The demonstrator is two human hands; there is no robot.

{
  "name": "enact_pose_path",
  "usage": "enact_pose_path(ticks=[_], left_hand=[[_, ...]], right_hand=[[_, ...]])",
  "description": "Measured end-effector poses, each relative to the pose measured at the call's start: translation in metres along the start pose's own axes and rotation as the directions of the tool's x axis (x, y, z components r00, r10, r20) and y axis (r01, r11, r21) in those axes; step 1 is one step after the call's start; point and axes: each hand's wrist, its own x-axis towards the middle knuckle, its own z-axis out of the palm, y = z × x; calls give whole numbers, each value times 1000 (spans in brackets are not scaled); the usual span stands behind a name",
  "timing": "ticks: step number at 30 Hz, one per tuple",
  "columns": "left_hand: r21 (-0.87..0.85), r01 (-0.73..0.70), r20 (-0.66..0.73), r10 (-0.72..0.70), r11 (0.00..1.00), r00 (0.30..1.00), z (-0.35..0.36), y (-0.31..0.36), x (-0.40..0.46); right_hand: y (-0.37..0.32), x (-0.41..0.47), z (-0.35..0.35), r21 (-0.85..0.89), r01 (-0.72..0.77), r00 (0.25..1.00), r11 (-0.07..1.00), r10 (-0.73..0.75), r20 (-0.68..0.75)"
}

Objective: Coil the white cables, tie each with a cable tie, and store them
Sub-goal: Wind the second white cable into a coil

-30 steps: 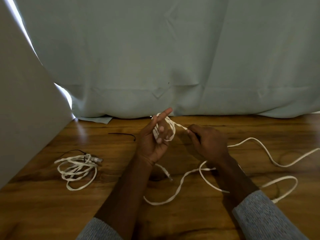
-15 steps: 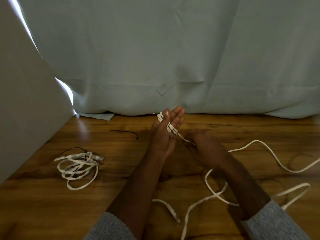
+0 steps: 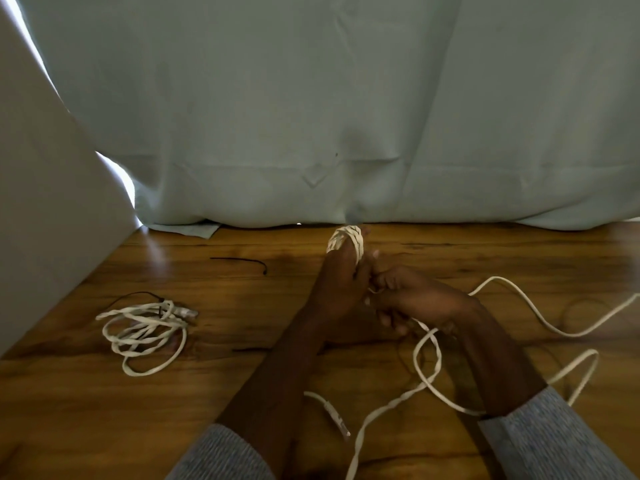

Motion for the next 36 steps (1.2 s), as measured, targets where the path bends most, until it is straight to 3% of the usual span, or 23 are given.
enact_pose_path(ticks=[6, 9, 11, 16, 22, 25, 31, 36], left_hand=[[237, -89, 71, 74, 967, 995, -8, 3, 0], [316, -78, 149, 31, 945, 988, -13, 4, 1], [324, -31, 214, -41, 946, 976, -17, 8, -1], [147, 149, 327, -190, 978, 926, -18, 25, -1], [-127, 245, 411, -174, 961, 895, -15, 33, 1], [-192, 306, 430, -200, 933, 880, -13, 31, 0], [-217, 407, 495, -259, 887, 829, -5, 27, -8], [-161, 444, 494, -317, 882, 810, 0, 27, -7]], right_hand=[[5, -5, -13, 94, 12, 991, 995, -24, 128], [8, -9, -23, 229, -28, 997, 973, 10, 77], [10, -10, -28, 381, 26, 999, 924, -36, 18], [12, -9, -35, 634, 143, 989, 760, -127, -71], [5, -8, -36, 879, 157, 983, 450, -161, -94], [5, -7, -31, 840, 220, 972, 495, -183, -147], [11, 10, -21, 594, 288, 910, 751, -23, -413], [16, 15, -21, 526, 322, 830, 788, 33, -557]])
